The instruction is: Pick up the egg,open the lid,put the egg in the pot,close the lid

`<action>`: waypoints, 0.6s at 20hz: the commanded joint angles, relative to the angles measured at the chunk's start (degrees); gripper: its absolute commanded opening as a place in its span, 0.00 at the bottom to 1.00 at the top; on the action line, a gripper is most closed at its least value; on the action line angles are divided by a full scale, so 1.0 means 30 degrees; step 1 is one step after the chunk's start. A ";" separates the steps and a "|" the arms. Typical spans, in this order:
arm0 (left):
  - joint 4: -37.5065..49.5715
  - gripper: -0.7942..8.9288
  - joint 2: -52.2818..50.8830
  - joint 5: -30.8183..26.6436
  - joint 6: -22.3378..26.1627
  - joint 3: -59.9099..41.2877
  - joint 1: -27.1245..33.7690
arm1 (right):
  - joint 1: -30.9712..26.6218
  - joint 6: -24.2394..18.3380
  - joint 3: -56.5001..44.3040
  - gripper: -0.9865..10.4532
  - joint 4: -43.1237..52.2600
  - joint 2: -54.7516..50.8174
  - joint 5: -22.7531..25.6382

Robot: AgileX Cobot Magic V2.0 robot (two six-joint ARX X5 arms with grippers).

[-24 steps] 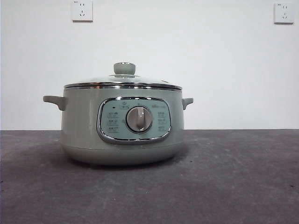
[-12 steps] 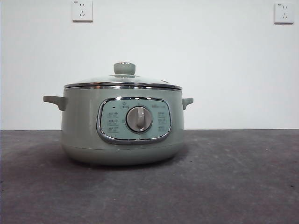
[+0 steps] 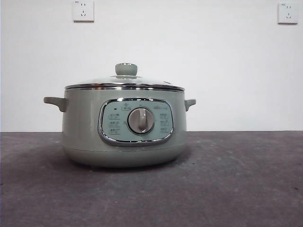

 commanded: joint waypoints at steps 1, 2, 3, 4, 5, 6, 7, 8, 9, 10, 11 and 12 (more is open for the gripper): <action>0.0051 0.08 -0.0007 -0.0007 -0.0044 0.0029 -0.0044 | 0.0007 0.0262 -0.0189 0.09 0.0124 -0.0007 0.0036; 0.0058 0.08 0.0015 0.0000 -0.0044 0.0029 -0.0044 | 0.0007 0.0262 -0.0189 0.09 0.0124 -0.0007 0.0036; 0.0058 0.08 0.0036 0.0007 -0.0044 0.0029 -0.0044 | 0.0007 0.0262 -0.0189 0.09 0.0124 -0.0007 0.0036; 0.0073 0.08 0.0044 0.0000 -0.0044 0.0029 -0.0044 | 0.0007 0.0262 -0.0189 0.09 0.0124 -0.0007 0.0036; 0.0102 0.08 0.0058 0.0007 -0.0044 0.0029 -0.0044 | 0.0007 0.0262 -0.0189 0.09 0.0124 -0.0007 0.0036; 0.0153 0.08 0.0102 0.0000 -0.0044 0.0029 -0.0044 | 0.0007 0.0262 -0.0189 0.09 0.0124 -0.0007 0.0036; 0.0153 0.08 0.0153 -0.0066 -0.0044 0.0029 -0.0044 | 0.0007 0.0262 -0.0189 0.09 0.0124 -0.0007 0.0036; 0.0153 0.08 0.0168 -0.0117 -0.0007 0.0029 -0.0036 | 0.0007 0.0262 -0.0189 0.09 0.0124 -0.0007 0.0036; 0.0160 0.08 0.0204 -0.0240 0.0488 0.0029 -0.0036 | 0.0007 0.0262 -0.0189 0.09 0.0124 -0.0007 0.0036; 0.0117 0.08 0.0219 -0.0284 0.0459 0.0029 -0.0036 | 0.0007 0.0262 -0.0189 0.09 0.0124 -0.0007 0.0036; 0.0095 0.08 0.0219 -0.0291 0.0459 0.0029 -0.0044 | 0.0007 0.0262 -0.0189 0.09 0.0124 -0.0007 0.0036; 0.0146 0.08 0.0197 -0.0226 0.0459 0.0029 -0.0087 | 0.0007 0.0262 -0.0189 0.09 0.0124 -0.0007 0.0036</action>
